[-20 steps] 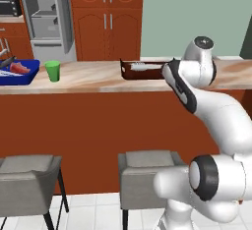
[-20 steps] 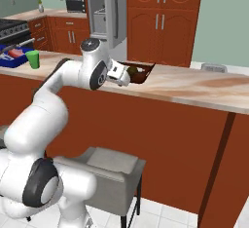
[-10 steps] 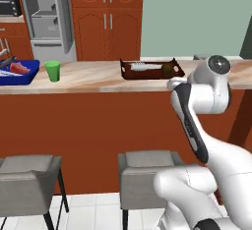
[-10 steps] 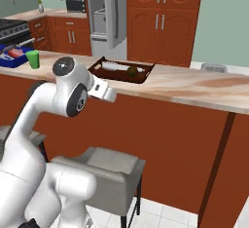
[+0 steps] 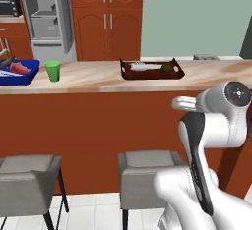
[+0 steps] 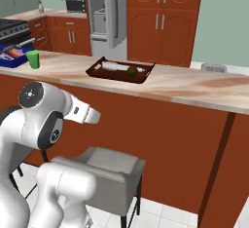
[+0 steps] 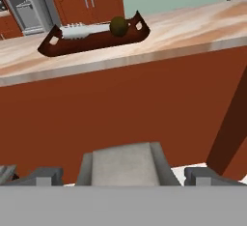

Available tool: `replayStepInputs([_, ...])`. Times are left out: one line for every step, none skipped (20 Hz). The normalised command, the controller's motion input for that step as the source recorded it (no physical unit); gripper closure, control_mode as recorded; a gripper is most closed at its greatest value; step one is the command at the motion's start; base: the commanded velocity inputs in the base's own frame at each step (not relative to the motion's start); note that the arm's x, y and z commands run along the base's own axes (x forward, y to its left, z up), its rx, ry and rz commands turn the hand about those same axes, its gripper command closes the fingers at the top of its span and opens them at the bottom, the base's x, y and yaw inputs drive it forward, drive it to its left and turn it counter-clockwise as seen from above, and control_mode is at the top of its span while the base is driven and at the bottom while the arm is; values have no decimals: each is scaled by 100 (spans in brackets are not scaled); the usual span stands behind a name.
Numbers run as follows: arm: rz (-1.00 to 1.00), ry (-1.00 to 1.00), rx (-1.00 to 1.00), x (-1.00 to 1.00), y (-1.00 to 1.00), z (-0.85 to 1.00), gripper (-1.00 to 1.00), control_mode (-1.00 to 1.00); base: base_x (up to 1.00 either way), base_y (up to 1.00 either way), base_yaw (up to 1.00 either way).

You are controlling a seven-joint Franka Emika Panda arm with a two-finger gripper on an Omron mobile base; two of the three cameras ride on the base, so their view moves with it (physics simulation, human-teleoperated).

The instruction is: Gather the sweet potato and avocado from the fridge and place them on a tray on the dining counter. Then gather the steak and fish from the fridge and place them on the other tray.

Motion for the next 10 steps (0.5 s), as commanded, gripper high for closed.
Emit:
replayStepInputs([0, 2, 0, -36, 1, -11, -100, -100, 0, 0, 0])
replayStepInputs([0, 3, 0, -13, 0, -6, -100, -100, 0, 0, 0])
replayStepInputs([0, 0, 0, 0, 0, 0, -100, -100, 0, 0, 0])
replayStepInputs([0, 0, 0, 0, 0, 0, -100, -100, 0, 0, 0])
replayStepInputs([0, 0, 0, 0, 0, 0, -100, -100, 0, 0, 0])
replayStepInputs([0, 0, 0, 0, 0, 0, -100, -100, 0, 0, 0])
replayStepInputs([0, 0, 0, 0, 0, 0, -100, -100, 0, 0, 0])
replayStepInputs([0, 0, 0, 0, 0, 0, -100, -100, 0, 0, 0])
replayStepInputs([-4, -10, 0, -35, -4, 0, -100, -100, 0, 0, 0])
replayStepInputs([0, 0, 0, 0, 0, 0, -100, 100, -48, -33, -17])
